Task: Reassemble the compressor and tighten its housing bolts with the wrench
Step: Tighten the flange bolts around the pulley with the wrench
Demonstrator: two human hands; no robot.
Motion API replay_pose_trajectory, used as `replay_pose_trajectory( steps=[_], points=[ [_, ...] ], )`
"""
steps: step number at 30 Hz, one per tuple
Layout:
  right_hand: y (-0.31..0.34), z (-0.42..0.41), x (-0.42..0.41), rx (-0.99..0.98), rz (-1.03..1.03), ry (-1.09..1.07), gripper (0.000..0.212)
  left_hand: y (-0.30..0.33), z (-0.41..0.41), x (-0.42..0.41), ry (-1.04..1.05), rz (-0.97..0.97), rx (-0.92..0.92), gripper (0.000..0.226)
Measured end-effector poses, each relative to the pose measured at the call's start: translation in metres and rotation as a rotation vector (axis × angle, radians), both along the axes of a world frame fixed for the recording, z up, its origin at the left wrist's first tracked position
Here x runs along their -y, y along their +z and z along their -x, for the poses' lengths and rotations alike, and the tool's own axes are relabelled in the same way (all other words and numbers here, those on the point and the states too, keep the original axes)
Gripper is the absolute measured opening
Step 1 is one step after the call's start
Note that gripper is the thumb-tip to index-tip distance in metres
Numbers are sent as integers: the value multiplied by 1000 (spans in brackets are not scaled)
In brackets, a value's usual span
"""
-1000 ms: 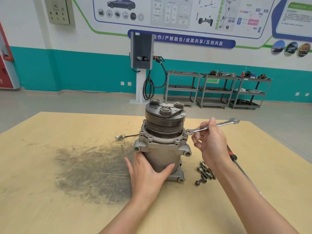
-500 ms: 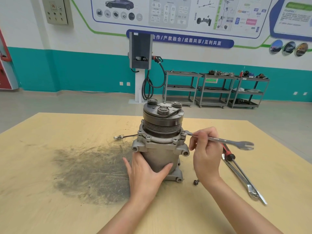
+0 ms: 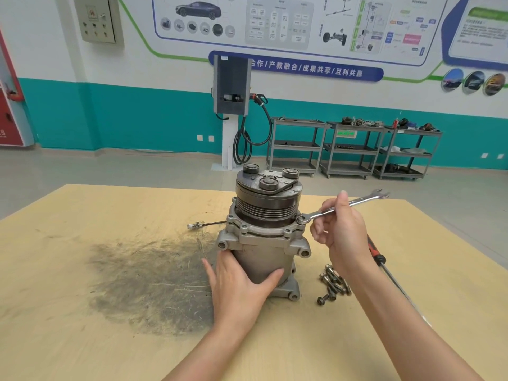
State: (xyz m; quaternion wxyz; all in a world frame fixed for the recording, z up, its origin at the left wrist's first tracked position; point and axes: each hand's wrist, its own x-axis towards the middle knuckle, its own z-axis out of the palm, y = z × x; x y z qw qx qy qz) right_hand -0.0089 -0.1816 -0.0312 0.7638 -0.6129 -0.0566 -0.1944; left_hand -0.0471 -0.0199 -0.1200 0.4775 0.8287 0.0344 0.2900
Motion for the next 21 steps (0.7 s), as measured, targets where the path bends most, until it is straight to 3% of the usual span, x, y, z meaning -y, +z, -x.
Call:
replay_pose_trajectory(
  steps=[4,7,11,14,18,21],
  points=[
    [0,0,1,-13,-19,24,44,-2,-1,0,6,-2,-2,91],
    [-9,7,-9,190,90,-149,45,-3,-2,0,4,-9,4,92],
    [-20,18,-18,528,342,-303,27,-3,-2,0,7,-12,16,93],
    [-20,19,-19,644,567,-391,25,-3,-3,0,10,-11,8,91],
    [-8,17,-19,613,297,-396,30,-4,-4,-1,-24,10,-9,96],
    [3,12,-10,430,121,-346,46,-1,-2,-1,-49,42,-34,96]
  ],
)
